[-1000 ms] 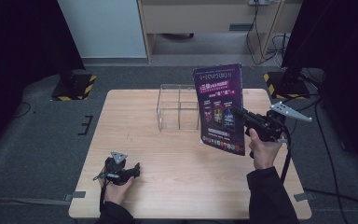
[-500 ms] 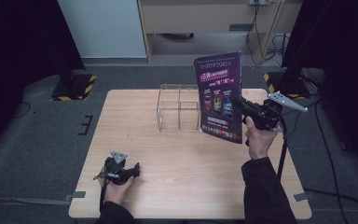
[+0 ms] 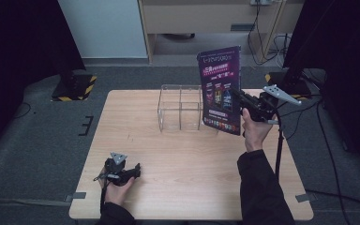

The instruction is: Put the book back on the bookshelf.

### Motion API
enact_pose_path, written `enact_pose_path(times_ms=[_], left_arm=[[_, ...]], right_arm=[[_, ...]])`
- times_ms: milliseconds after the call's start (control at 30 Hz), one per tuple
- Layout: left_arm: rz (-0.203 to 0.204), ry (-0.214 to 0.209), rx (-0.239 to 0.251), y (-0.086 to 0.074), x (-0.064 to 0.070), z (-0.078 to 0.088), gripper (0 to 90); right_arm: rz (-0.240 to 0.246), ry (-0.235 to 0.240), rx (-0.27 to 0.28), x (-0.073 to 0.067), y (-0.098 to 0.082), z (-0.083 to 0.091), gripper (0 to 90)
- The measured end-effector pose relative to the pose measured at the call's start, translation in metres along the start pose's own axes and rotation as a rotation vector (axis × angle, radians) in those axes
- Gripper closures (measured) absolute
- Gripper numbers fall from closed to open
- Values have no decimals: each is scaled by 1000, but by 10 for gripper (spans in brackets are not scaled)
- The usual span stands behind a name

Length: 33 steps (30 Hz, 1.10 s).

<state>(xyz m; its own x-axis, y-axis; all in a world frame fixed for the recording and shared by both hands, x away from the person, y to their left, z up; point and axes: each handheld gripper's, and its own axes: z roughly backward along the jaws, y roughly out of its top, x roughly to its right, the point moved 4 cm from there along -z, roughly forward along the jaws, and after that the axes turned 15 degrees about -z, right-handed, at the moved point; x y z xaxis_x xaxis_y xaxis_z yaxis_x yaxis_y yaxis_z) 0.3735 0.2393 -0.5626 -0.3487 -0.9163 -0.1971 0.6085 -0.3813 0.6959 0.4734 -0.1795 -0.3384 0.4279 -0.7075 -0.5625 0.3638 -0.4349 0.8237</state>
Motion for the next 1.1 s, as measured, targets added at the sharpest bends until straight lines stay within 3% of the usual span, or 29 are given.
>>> enact_pose_path(times_ms=[433, 1100], left_arm=[[0, -1, 0, 0, 0, 0, 151], [0, -2, 0, 0, 0, 0, 151]], right_arm=[[-2, -35, 31, 15, -2, -21, 845], [29, -113, 47, 31, -29, -48, 844]])
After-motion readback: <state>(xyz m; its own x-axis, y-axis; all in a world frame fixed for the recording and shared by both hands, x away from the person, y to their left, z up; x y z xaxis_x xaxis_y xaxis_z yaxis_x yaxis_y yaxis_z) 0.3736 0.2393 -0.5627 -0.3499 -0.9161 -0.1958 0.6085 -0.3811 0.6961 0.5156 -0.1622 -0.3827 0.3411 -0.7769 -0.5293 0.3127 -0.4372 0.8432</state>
